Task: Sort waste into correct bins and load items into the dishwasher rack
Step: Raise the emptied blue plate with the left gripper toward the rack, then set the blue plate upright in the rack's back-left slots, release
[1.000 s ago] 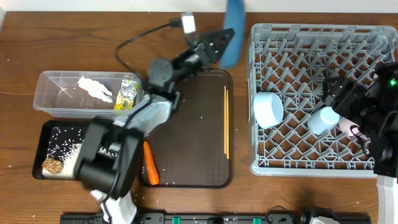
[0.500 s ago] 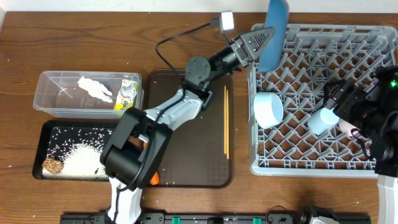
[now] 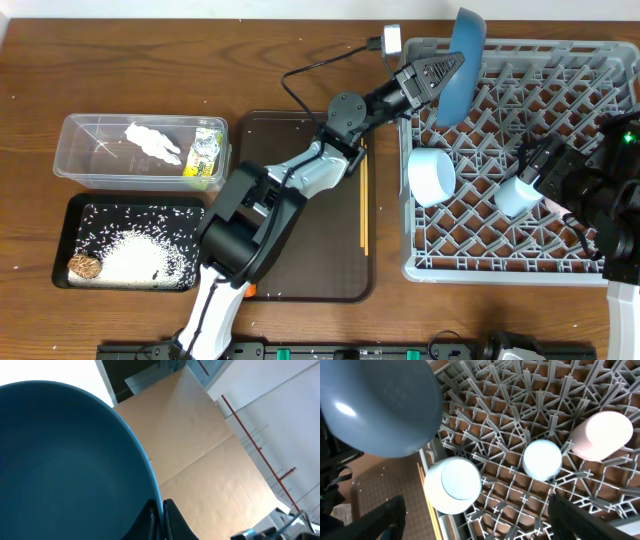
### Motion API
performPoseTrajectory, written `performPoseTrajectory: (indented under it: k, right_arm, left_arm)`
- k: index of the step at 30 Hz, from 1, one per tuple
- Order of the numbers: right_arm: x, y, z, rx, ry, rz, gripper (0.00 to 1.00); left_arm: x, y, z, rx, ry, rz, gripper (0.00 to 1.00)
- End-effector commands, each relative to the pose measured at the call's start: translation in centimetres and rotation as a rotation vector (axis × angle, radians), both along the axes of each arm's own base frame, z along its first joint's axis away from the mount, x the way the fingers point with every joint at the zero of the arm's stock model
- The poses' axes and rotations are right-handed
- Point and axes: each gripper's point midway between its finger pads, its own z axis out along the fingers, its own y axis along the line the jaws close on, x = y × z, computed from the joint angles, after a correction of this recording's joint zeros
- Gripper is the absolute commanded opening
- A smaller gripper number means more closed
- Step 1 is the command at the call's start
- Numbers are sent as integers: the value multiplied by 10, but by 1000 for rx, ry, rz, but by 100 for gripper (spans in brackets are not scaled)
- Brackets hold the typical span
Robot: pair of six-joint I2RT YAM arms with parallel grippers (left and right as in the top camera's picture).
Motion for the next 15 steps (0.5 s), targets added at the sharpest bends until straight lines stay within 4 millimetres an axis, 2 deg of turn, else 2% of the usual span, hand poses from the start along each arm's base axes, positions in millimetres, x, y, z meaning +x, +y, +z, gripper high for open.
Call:
performPoseTrajectory:
  k: [1,6,12,15]
  right_arm:
    - [-1,-5,5,-9,-10,-28,84]
    - [-1,-5,5,-14,-10,-22,84]
    - [-1,-5,5,-15,-6,-20,84]
    - [-1,-5,4,-18,-5,-17,84]
  left_arm:
    - [10,1,5,-33,-3,21,6]
    - [16,-1,-11,-28,36,21,6]
    - [19,-2,-20,-13,55,23,7]
    - [23,-1,-24,0,70,27,17]
